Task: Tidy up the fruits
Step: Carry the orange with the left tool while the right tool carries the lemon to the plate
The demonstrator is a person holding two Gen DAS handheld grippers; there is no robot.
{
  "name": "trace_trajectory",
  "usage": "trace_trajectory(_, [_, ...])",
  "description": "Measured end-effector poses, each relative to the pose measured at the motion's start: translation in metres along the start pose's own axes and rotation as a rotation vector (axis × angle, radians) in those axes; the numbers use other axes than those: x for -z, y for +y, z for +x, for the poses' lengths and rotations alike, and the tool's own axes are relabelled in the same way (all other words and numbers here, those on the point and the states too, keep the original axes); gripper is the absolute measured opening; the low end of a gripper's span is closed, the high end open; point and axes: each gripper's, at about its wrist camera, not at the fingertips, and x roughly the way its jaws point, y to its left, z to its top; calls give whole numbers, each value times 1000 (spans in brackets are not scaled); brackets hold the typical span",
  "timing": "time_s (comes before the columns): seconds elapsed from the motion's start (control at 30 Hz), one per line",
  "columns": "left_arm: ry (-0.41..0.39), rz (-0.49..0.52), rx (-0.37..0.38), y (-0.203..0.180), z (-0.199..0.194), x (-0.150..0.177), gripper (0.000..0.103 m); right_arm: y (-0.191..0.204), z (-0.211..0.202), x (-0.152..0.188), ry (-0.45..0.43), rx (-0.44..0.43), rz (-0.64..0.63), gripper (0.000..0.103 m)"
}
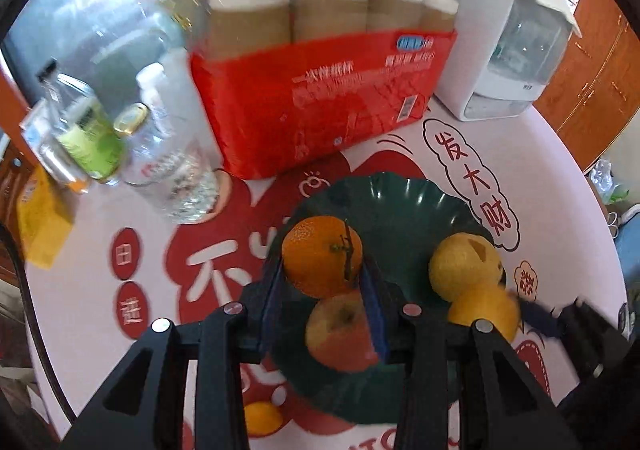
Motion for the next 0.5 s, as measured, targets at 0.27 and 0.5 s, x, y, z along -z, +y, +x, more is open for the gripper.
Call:
trace_trajectory(0.27, [61,-18,74,-14,53,-8,36,1,29,15,52,-32,41,53])
trace_trajectory(0.5, [104,-3,84,-28,82,-4,36,3,43,22,63,-44,40,53])
